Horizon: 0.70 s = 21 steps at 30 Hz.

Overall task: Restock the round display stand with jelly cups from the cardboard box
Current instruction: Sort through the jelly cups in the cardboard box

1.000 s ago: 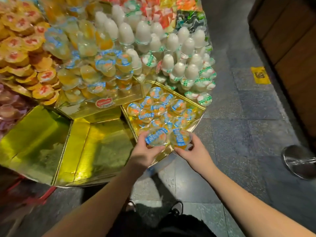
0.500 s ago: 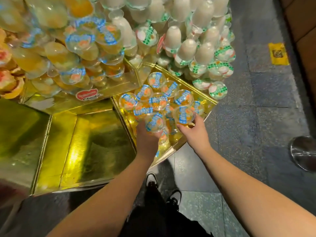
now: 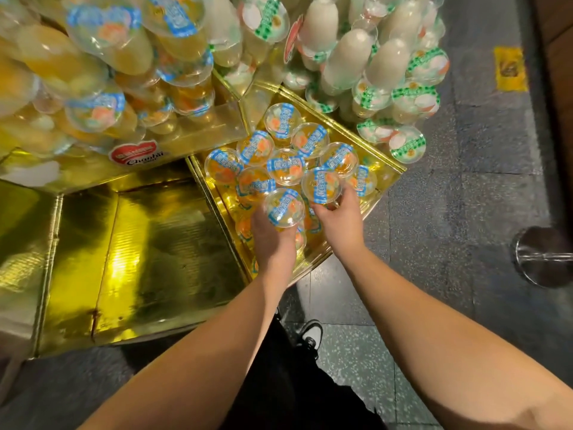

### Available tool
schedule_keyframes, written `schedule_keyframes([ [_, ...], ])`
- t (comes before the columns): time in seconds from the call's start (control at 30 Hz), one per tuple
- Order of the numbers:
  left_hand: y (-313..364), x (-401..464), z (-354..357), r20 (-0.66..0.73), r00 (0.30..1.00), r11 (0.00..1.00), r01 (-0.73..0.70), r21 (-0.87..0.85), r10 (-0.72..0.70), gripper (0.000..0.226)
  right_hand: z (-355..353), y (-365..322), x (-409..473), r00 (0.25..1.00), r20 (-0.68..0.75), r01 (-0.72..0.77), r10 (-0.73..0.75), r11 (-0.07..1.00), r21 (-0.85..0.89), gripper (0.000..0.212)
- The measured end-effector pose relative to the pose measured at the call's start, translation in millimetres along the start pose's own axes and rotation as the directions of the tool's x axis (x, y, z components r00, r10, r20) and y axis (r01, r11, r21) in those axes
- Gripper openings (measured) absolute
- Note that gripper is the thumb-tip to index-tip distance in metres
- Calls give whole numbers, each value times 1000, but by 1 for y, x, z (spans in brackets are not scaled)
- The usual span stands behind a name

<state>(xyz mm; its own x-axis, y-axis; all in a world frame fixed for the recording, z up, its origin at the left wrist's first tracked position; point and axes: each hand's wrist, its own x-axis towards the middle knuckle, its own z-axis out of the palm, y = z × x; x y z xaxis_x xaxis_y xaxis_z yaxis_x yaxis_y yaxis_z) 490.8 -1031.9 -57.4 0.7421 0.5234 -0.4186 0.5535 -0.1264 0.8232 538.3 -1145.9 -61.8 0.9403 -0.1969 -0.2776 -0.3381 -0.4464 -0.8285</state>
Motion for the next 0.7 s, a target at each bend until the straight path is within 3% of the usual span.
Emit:
schedule_keyframes([
  [0.23,-3,3,5,-10,1000,1000,6,11,-6,59,11,-2,3,1000,-5,8,-8,999,-43,63],
  [0.5,-12,15,11,-30,999,1000,-19,15,19,45,15,-8,6,998,-18,-69,68,995,-78,62],
  [0.7,-13,14,9,-50,999,998,-13,56,16,54,14,-13,6,992,22,-120,124,985,-123,59],
])
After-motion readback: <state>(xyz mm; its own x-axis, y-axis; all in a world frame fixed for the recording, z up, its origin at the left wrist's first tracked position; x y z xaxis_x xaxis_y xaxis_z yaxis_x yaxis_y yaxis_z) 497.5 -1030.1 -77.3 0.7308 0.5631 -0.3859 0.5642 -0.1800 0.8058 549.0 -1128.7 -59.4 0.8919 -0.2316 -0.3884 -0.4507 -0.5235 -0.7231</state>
